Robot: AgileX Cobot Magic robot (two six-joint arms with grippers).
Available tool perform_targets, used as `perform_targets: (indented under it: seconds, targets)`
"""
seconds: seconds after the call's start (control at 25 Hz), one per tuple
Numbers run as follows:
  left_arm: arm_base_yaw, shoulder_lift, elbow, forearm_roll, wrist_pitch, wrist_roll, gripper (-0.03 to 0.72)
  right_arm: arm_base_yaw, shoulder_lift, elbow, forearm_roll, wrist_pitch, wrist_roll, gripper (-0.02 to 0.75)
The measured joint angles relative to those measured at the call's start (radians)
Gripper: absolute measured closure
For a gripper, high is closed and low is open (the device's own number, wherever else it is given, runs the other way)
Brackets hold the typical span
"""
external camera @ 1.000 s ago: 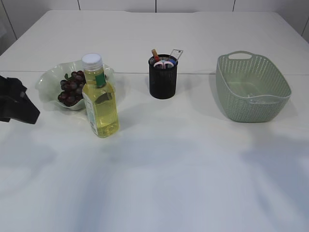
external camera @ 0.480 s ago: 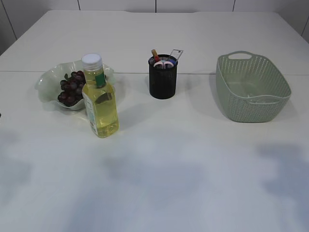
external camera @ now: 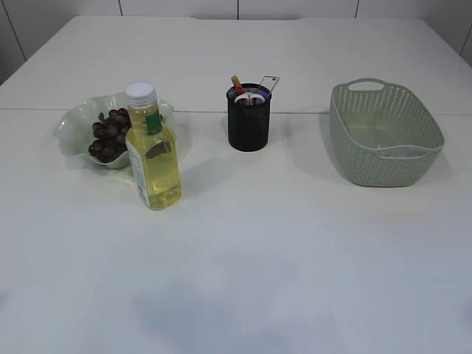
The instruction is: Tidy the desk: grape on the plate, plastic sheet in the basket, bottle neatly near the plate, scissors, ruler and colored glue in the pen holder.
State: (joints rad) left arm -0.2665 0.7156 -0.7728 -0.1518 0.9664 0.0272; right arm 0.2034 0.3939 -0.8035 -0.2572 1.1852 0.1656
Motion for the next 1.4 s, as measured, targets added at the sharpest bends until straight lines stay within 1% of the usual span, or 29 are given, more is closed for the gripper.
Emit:
perform_targets:
  seconds: [0.2, 0.36, 0.56, 0.68, 0.92, 1.2, 1.4]
  targets:
    - [0.0, -0.153, 0.081, 0.021, 0.007, 0.0, 0.272, 0.0, -0.163, 0.078, 0.04, 0.073, 0.002, 0.416]
    - [0.0, -0.267, 0.144, 0.036, 0.022, 0.0, 0.272, 0.0, -0.29, 0.145, 0.067, 0.079, 0.002, 0.416]
    - [0.0, -0.379, 0.19, 0.056, 0.033, 0.0, 0.272, 0.0, -0.397, 0.217, 0.082, 0.073, 0.002, 0.416]
    - [0.0, -0.444, 0.216, 0.062, 0.038, 0.0, 0.272, 0.0, -0.411, 0.258, 0.091, 0.069, 0.02, 0.416]
    - [0.0, -0.557, 0.219, 0.066, 0.045, 0.0, 0.272, 0.0, -0.412, 0.271, 0.08, 0.041, 0.037, 0.416]
    - [0.0, -0.675, 0.235, 0.072, 0.12, 0.0, 0.274, 0.0, -0.412, 0.279, 0.076, -0.005, 0.037, 0.416]
    - [0.0, -0.704, 0.239, 0.125, 0.13, -0.006, 0.274, 0.0, -0.412, 0.291, 0.077, -0.018, 0.039, 0.416]
